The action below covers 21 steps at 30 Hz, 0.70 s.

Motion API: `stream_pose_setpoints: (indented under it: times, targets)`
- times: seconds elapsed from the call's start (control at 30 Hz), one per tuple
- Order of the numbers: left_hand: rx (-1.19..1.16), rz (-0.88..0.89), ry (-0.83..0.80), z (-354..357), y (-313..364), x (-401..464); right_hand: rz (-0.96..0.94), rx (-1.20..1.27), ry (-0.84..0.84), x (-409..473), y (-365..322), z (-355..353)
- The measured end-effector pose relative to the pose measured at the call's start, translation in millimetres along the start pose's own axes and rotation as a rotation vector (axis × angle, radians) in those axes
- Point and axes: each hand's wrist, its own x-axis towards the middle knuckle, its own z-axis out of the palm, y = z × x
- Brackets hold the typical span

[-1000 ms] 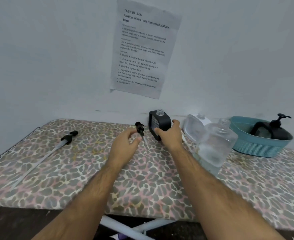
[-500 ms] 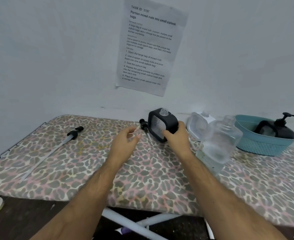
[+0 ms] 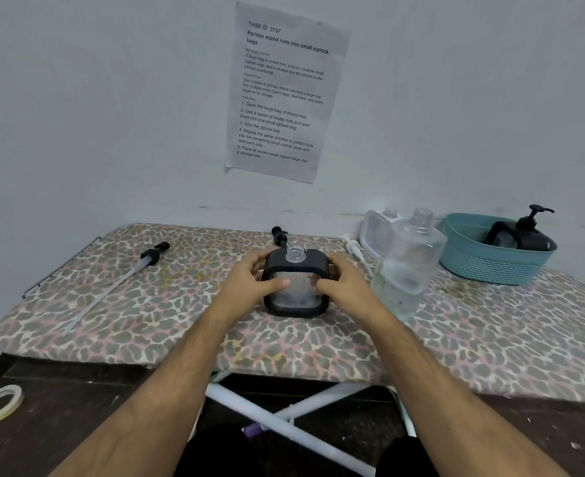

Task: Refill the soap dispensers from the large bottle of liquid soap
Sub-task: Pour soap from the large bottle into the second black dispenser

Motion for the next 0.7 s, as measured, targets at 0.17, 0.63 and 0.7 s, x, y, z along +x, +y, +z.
stream_pose_setpoints:
  times: [0.17, 0.63, 0.7]
  targets:
    - [-0.011, 0.013, 0.038, 7, 2, -9, -0.018, 0.011, 0.008, -7, 4, 1]
    - [-0.125, 0.014, 0.159, 32, -9, -17, -0.288, -0.087, 0.642, -64, -4, -17]
    - [-0.149, 0.010, 0.170, 36, -11, -18, -0.345, -0.086, 0.724, -70, -7, -23]
